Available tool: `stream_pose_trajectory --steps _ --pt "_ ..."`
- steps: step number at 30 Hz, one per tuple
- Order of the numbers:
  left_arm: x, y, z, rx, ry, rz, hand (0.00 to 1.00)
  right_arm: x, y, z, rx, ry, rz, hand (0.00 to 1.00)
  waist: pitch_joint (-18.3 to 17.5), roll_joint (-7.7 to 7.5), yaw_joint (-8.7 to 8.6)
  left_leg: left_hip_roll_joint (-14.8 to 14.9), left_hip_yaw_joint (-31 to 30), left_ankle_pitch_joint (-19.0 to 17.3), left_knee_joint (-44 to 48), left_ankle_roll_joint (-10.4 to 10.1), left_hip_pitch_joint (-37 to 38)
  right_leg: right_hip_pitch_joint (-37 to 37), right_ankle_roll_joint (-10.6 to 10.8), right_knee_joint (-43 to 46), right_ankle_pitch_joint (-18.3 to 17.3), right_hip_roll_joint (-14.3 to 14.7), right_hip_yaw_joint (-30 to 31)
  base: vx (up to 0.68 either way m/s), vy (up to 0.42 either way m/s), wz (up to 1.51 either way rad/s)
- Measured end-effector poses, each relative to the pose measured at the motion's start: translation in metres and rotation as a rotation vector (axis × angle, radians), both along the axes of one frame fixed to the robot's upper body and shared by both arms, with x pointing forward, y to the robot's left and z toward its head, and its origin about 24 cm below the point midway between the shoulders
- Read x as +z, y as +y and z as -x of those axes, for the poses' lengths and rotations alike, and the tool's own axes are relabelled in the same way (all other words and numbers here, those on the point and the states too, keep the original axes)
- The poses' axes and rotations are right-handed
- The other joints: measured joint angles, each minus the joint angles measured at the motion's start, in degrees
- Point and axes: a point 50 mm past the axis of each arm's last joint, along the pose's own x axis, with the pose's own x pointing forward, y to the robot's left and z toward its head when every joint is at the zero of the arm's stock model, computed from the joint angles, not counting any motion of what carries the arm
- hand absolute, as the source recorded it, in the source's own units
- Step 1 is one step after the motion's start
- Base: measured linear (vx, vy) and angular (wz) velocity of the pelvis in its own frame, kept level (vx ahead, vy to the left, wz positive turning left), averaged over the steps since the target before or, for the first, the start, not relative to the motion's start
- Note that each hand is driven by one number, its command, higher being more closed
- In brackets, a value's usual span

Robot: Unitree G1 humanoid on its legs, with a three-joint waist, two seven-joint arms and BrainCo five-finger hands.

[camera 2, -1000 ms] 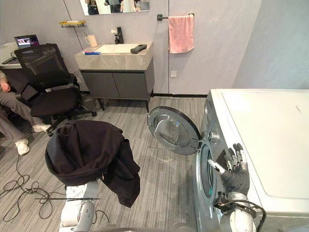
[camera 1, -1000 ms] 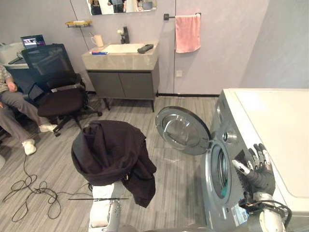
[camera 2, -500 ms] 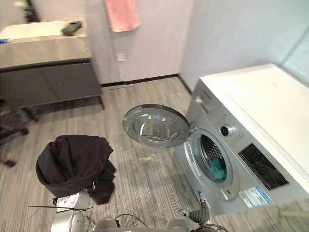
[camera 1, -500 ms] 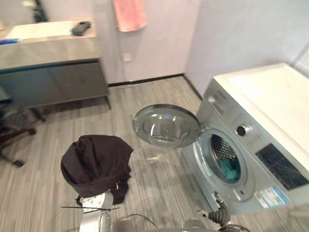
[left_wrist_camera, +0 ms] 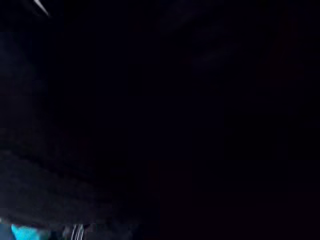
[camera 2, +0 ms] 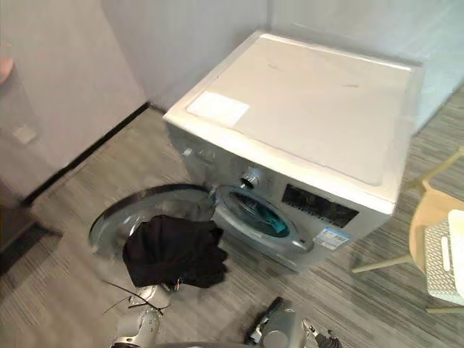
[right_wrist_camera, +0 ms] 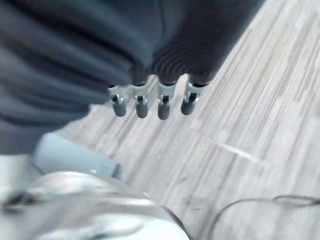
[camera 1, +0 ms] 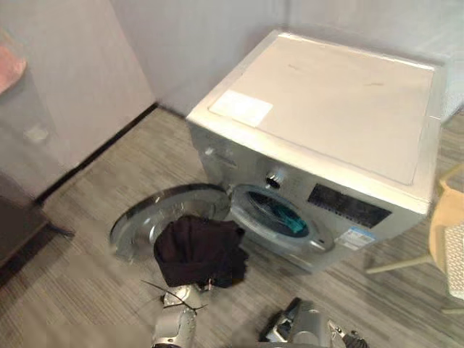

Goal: Pick up the laundry basket with both hands and put the clothes into the washing machine.

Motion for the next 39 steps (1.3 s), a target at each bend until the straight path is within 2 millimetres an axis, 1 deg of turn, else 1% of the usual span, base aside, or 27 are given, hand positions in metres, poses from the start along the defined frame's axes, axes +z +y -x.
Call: stream_pose_trajectory --steps 1,3,5,6,8,9,10,11,12,13,15,18,20,22,24,26,27,29,30,31,32,33,34,36,37,38,39 --pt "0.001 -0.004 -0.001 -0.007 -0.002 0.010 1.00 0.004 -0.007 -0.004 0.013 -0.018 0.024 0.00 -0.2 1.80 1.25 2.8 -2.6 0.1 6.6 0.4 -2.8 1.0 -0.1 -0.6 0.2 1.5 0.7 0.29 -0.265 -1.83" --pt "0.002 -0.019 0.000 -0.074 -0.013 0.018 1.00 0.010 -0.003 -0.022 0.060 -0.076 0.045 0.00 1.0 0.00 2.17 2.5 -10.6 -1.7 17.1 3.1 -13.9 4.4 1.8 -3.9 0.7 2.2 6.0 0.30 -0.061 -1.14" --pt "0.000 -0.030 0.005 -0.125 -0.009 0.029 1.00 0.011 0.009 -0.030 0.116 -0.095 0.034 0.00 1.4 -1.57 2.54 1.0 -13.2 -2.4 15.6 3.9 -19.0 7.2 3.1 -8.1 1.9 2.8 8.4 0.19 -0.012 -0.62" --pt "-0.004 -0.036 0.011 -0.161 0.008 0.023 1.00 0.010 0.012 -0.038 0.170 -0.092 0.044 0.00 1.5 -2.49 2.85 -1.2 -15.2 -2.5 9.7 3.8 -21.8 8.7 4.8 -11.5 3.6 3.0 10.4 0.23 0.061 -0.92" --pt "-0.008 -0.042 0.016 -0.203 0.027 0.016 1.00 0.010 0.013 -0.055 0.229 -0.093 0.055 0.00 1.4 -2.53 3.51 -4.7 -18.4 -2.4 -4.3 3.2 -24.9 9.6 6.1 -16.6 6.9 4.0 13.8 0.25 0.100 -1.03" --pt "-0.011 -0.044 0.017 -0.221 0.037 0.009 1.00 0.011 0.019 -0.068 0.268 -0.114 0.055 0.00 1.5 -2.37 3.67 -7.9 -21.9 -1.4 -15.8 1.7 -25.9 9.1 6.9 -18.9 8.4 4.5 16.3 0.28 0.171 -1.01" --pt "-0.014 -0.046 0.017 -0.240 0.051 0.003 1.00 0.015 0.028 -0.084 0.300 -0.156 0.052 0.00 1.9 -1.97 3.77 -11.0 -25.0 1.1 -26.9 -1.4 -26.2 8.5 7.9 -19.1 9.2 5.0 18.8 0.29 0.202 -0.96" --pt "-0.020 -0.047 0.021 -0.257 0.075 -0.001 1.00 0.015 0.031 -0.089 0.314 -0.166 0.047 0.00 2.2 -1.51 3.86 -12.9 -26.1 3.7 -32.9 -2.1 -25.7 7.9 8.2 -18.9 9.4 5.2 20.1 0.34 0.311 -1.12" --pt "-0.029 -0.050 0.025 -0.286 0.113 -0.014 1.00 0.017 0.039 -0.099 0.346 -0.176 0.036 0.00 2.5 -0.77 4.87 -14.8 -27.8 10.7 -38.8 -3.3 -25.2 5.4 9.3 -18.3 10.1 5.6 23.9 0.24 0.283 -1.25" --pt "-0.029 -0.043 0.017 -0.297 0.109 -0.052 1.00 0.024 0.059 -0.122 0.413 -0.237 0.015 0.00 3.6 -2.72 5.48 -15.9 -25.5 13.0 -40.8 -2.9 -25.9 2.0 10.5 -18.3 12.2 4.6 28.0 0.22 0.319 -1.16" --pt "-0.019 -0.040 0.001 -0.332 0.057 -0.102 1.00 0.034 0.077 -0.141 0.459 -0.309 -0.005 0.00 4.0 -3.72 5.11 -17.6 -23.5 14.1 -44.2 -1.4 -28.4 -1.6 11.5 -19.8 13.4 3.3 30.2 0.13 0.233 -0.20" --pt "-0.019 -0.043 -0.003 -0.389 0.049 -0.143 1.00 0.042 0.090 -0.157 0.489 -0.346 -0.020 0.00 4.8 -4.28 5.05 -19.4 -21.4 14.4 -46.1 -1.0 -28.4 -1.5 13.2 -24.0 16.5 2.0 32.0 0.09 0.167 -0.03" --pt "-0.022 -0.041 0.000 -0.393 0.064 -0.151 1.00 0.043 0.094 -0.160 0.513 -0.346 -0.018 0.00 4.9 -4.29 5.60 -19.4 -19.2 14.0 -46.1 -0.6 -26.9 -1.3 13.5 -23.8 18.0 1.7 34.9 0.06 0.126 -0.45" --pt "-0.024 -0.040 0.001 -0.384 0.075 -0.158 1.00 0.042 0.095 -0.161 0.537 -0.339 -0.011 0.00 6.1 -3.98 5.74 -18.2 -18.9 11.5 -42.7 0.2 -26.3 -1.6 13.6 -19.8 17.9 1.4 36.6 0.02 0.087 -0.29" --pt "-0.023 -0.041 -0.001 -0.375 0.076 -0.147 1.00 0.040 0.090 -0.160 0.543 -0.316 0.005 0.00 7.9 -3.26 5.68 -16.0 -19.3 8.6 -37.6 0.8 -26.2 -2.6 13.8 -12.9 17.1 1.5 39.0 -0.06 0.069 -0.05" --pt "-0.025 -0.042 -0.001 -0.372 0.084 -0.141 1.00 0.037 0.084 -0.157 0.557 -0.285 0.023 0.00 8.3 -3.37 5.74 -15.4 -19.6 6.1 -34.8 1.7 -26.3 -4.3 10.2 -4.1 12.8 -0.6 40.4 -0.09 0.005 0.25" --pt "-0.025 -0.041 -0.003 -0.357 0.084 -0.135 1.00 0.032 0.079 -0.153 0.570 -0.250 0.038 0.00 8.3 -3.35 5.89 -15.4 -20.7 4.7 -32.5 1.4 -26.9 -4.9 7.7 2.8 10.1 -4.4 41.1 -0.09 -0.046 0.42" --pt "-0.024 -0.035 -0.004 -0.308 0.076 -0.134 1.00 0.031 0.078 -0.151 0.588 -0.239 0.048 0.00 8.2 -3.30 6.14 -14.4 -23.2 4.1 -29.5 0.1 -28.6 -3.4 6.8 5.3 9.4 -7.8 43.2 -0.12 -0.172 0.43" --pt "-0.024 -0.031 -0.004 -0.284 0.075 -0.134 1.00 0.031 0.079 -0.151 0.596 -0.238 0.049 0.00 8.2 -3.35 6.23 -14.0 -24.3 4.0 -28.4 -0.4 -29.5 -2.6 7.5 4.5 9.5 -8.0 44.4 -0.18 -0.353 0.44" --pt "-0.023 -0.023 -0.005 -0.247 0.075 -0.138 1.00 0.029 0.079 -0.149 0.604 -0.232 0.053 0.00 8.0 -3.77 6.80 -13.2 -26.2 4.5 -26.9 -1.9 -30.8 -0.1 10.3 1.5 9.8 -8.3 45.9 -0.18 -0.411 0.43" --pt "-0.023 -0.020 -0.006 -0.219 0.073 -0.142 1.00 0.029 0.078 -0.149 0.614 -0.227 0.061 0.00 7.8 -4.16 7.83 -12.3 -27.9 6.1 -26.6 -4.0 -32.0 2.2 18.2 -1.3 5.6 -7.6 45.2 -0.22 -0.527 0.40" --pt "-0.023 -0.018 -0.005 -0.207 0.074 -0.139 1.00 0.030 0.077 -0.150 0.624 -0.227 0.067 0.00 7.8 -4.25 8.48 -11.9 -28.6 7.4 -27.1 -4.8 -32.3 3.0 20.5 -2.1 3.2 -7.3 43.6 -0.20 -0.534 0.30" --pt "-0.023 -0.017 -0.002 -0.188 0.080 -0.129 1.00 0.031 0.075 -0.152 0.649 -0.224 0.091 0.00 7.8 -4.12 8.96 -11.1 -30.3 11.1 -29.4 -6.1 -32.4 3.5 21.5 -2.1 -1.2 -6.2 40.7 -0.21 -0.545 0.42" --pt "-0.026 -0.024 0.002 -0.187 0.098 -0.107 1.00 0.035 0.066 -0.157 0.666 -0.224 0.134 0.00 7.8 -2.79 7.11 -11.0 -33.1 21.5 -38.2 -3.3 -31.2 3.7 19.1 0.2 -3.0 -4.2 35.7 -0.26 -0.531 0.94" --pt "-0.030 -0.031 0.008 -0.184 0.118 -0.083 1.00 0.032 0.059 -0.153 0.658 -0.198 0.146 0.00 8.0 -3.16 7.08 -10.3 -30.0 23.3 -41.2 -2.3 -28.5 4.9 16.5 0.7 -3.3 -3.1 33.0 -0.19 -0.327 0.91" --pt "-0.030 -0.035 0.010 -0.190 0.124 -0.071 1.00 0.031 0.054 -0.152 0.649 -0.185 0.155 0.00 8.0 -3.52 7.16 -10.2 -28.0 21.9 -40.4 -2.8 -27.5 5.3 15.5 0.6 -3.2 -2.9 31.9 -0.28 -0.413 0.80" --pt "-0.029 -0.043 0.010 -0.217 0.119 -0.064 1.00 0.031 0.044 -0.151 0.627 -0.172 0.173 0.00 7.9 -3.75 7.02 -10.4 -25.0 18.1 -35.9 -3.1 -27.2 6.0 13.6 -0.6 -2.6 -3.0 29.2 -0.19 -0.233 0.54"
